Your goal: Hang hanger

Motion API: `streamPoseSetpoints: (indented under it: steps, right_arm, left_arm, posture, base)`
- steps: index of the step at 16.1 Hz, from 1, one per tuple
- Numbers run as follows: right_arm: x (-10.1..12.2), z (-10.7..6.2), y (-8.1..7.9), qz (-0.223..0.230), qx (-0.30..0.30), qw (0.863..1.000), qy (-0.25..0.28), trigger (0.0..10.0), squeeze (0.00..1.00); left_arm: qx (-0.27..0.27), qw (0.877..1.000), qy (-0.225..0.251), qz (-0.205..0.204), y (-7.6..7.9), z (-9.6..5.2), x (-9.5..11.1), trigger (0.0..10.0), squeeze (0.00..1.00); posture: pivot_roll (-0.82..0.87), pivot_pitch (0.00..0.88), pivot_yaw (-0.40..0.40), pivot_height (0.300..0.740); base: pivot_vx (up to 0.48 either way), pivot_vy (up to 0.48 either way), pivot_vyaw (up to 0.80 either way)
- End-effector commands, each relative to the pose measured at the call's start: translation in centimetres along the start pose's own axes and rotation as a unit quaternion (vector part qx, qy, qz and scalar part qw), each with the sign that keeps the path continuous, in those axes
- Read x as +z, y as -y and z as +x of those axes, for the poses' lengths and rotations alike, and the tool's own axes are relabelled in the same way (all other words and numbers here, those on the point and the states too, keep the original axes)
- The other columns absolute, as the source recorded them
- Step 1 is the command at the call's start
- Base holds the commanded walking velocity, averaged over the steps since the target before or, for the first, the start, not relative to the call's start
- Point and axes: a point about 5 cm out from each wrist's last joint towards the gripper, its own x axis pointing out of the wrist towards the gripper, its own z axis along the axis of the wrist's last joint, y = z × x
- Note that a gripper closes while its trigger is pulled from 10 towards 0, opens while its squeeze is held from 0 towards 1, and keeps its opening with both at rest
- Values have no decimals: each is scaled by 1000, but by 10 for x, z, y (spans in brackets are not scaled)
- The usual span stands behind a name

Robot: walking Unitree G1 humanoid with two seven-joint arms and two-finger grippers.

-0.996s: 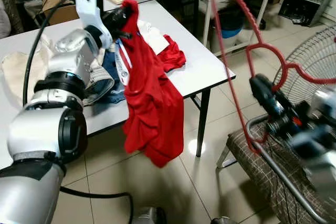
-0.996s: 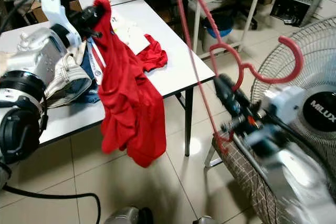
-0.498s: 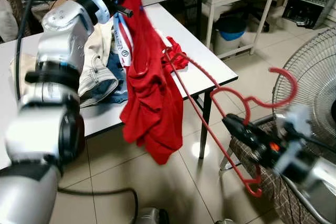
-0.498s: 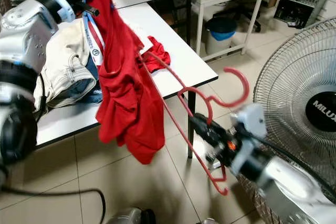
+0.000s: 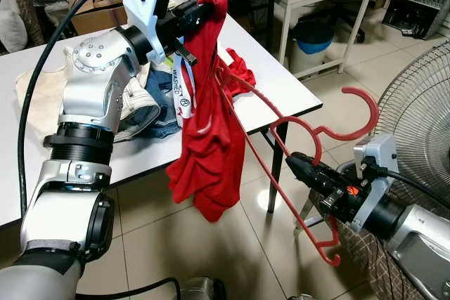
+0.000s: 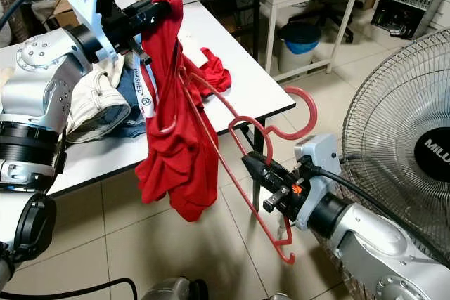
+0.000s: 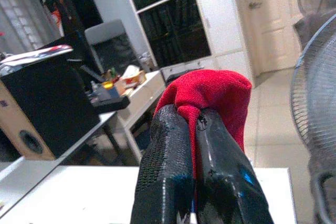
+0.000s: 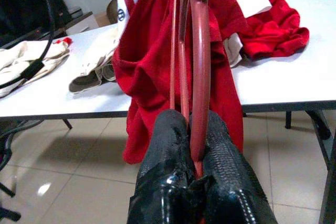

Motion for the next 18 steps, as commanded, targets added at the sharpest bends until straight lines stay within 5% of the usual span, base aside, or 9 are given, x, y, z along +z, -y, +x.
streamPoseSetpoints:
  steps: [1, 5, 8, 18]
  right_arm:
    - [3, -1, -6, -8, 16, 1000, 1, 10000, 0]
    - [16, -11, 1, -39, -10, 999, 12, 10000, 0]
    - [29, -23, -4, -50, 29, 998, 35, 10000, 0]
    - [20, -15, 3, -31, 16, 999, 19, 10000, 0]
  left_arm:
    - [6, 1000, -1, 19, -2, -1, 4, 0, 0]
    - [50, 998, -24, 19, -10, -7, -4, 0, 0]
    - [57, 998, 1, -42, -11, -8, -7, 0, 0]
    - [31, 998, 23, -59, -1, -9, -1, 0, 0]
  posture:
    - [-14, 40, 119, 740]
    - [-25, 38, 129, 740]
    - [-34, 32, 131, 740]
    - [-28, 12, 120, 740]
  base:
    - [0, 0, 0]
    - [0, 0, 0]
    - [0, 0, 0]
    - [0, 0, 0]
